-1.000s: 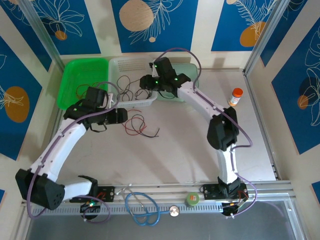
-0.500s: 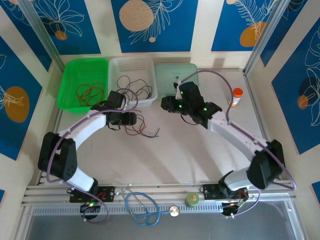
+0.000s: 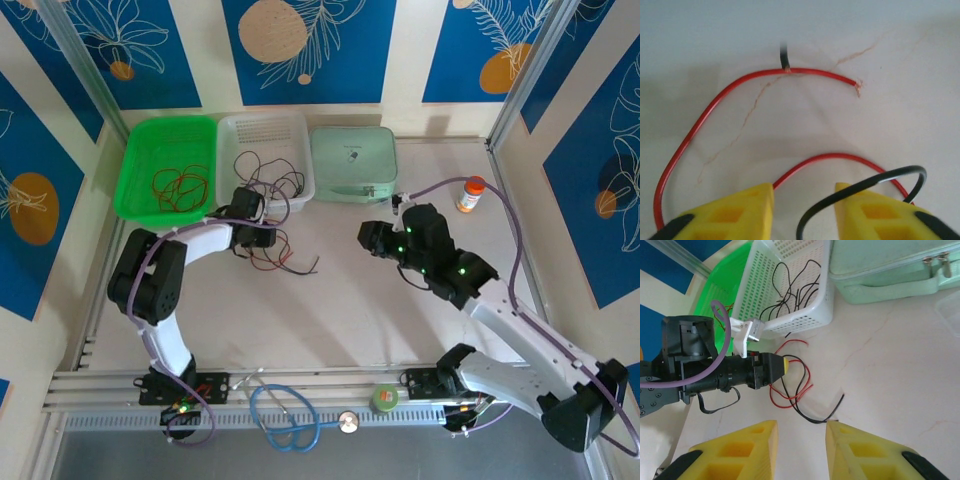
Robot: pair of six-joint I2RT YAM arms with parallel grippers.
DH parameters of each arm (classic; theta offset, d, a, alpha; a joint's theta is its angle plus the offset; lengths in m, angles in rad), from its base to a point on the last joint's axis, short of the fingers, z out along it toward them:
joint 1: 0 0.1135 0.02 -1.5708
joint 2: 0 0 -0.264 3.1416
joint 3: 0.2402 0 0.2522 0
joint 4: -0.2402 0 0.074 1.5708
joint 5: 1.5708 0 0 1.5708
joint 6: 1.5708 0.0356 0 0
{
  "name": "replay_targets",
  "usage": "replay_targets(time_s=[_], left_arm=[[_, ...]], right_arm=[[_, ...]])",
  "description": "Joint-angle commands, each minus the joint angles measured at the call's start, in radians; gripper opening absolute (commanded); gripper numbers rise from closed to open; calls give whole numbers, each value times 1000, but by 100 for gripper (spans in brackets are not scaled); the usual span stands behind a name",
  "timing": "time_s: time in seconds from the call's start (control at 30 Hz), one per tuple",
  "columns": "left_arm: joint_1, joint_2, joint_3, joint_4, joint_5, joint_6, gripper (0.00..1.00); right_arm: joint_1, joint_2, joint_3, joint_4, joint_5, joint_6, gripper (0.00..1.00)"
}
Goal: Untangle the cables
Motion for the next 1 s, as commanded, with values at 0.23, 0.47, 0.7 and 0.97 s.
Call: replay_targets(time_s=[0.23,0.47,0.7,0.97], left_arm=[[-20,23,-37,78,9,16,13],[-45,-94,-35,23,3,32,0],[-126,-332,142,-292,-6,91,0],[-170,-474,297,-550,-82,115,0]], right_arm=[[-36,-80,-23,-75,32,26,31],[-47,-116,-12,-99,39,19,31],[-53,-144,-23,-99,27,34,31],[-31,-137,-88,-23,-28,124,30]])
